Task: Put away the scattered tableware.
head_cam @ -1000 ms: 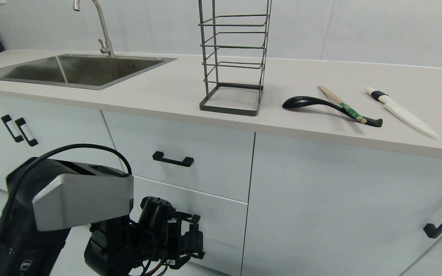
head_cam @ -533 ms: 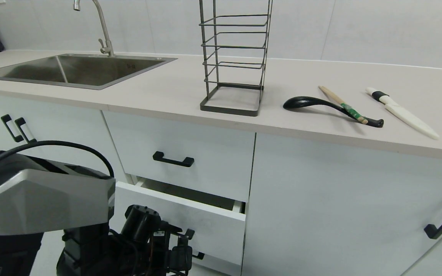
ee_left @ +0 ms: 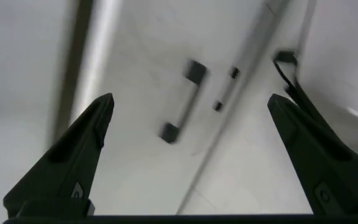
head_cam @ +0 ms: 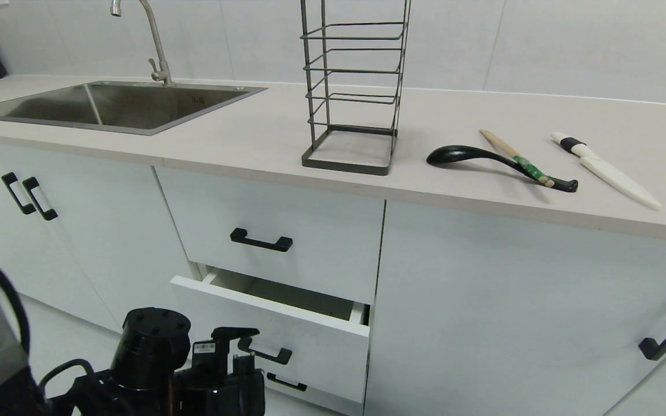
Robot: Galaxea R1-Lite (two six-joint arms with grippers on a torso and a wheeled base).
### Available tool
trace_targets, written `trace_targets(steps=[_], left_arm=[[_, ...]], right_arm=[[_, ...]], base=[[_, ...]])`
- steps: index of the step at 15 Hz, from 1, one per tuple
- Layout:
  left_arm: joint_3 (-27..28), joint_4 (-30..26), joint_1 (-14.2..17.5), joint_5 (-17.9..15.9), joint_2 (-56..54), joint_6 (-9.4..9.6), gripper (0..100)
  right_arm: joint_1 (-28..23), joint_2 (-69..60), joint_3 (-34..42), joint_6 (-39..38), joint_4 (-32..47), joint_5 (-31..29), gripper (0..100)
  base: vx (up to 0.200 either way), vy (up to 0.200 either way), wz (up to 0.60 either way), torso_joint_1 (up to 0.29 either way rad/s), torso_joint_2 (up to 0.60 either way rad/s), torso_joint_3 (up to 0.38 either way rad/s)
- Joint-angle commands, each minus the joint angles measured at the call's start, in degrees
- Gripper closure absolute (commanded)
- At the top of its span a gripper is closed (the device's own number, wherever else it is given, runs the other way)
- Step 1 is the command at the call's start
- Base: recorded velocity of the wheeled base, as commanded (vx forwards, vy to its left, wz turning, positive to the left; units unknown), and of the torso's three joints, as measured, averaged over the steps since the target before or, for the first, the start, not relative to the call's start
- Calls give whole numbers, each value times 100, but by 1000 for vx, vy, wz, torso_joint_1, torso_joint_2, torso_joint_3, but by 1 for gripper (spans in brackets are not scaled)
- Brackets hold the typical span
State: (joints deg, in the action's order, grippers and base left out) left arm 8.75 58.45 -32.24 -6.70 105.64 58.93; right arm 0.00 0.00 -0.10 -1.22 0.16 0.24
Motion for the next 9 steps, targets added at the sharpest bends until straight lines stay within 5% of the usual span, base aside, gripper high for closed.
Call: trace_targets(steps=[1, 4, 9], left_arm=[[320, -18, -45, 64, -685, -268, 0], [733, 26, -28, 152, -35, -619, 0], [1594, 43, 8, 143, 1283, -628, 0]], right_arm=[[0, 0, 1, -1, 2, 2, 100], [0, 0, 1, -1, 2, 2, 100], [0, 0, 1, -1, 2, 2, 100]], base=[[0, 0, 0, 0, 0, 0], [0, 0, 0, 0, 0, 0], [0, 0, 0, 0, 0, 0]])
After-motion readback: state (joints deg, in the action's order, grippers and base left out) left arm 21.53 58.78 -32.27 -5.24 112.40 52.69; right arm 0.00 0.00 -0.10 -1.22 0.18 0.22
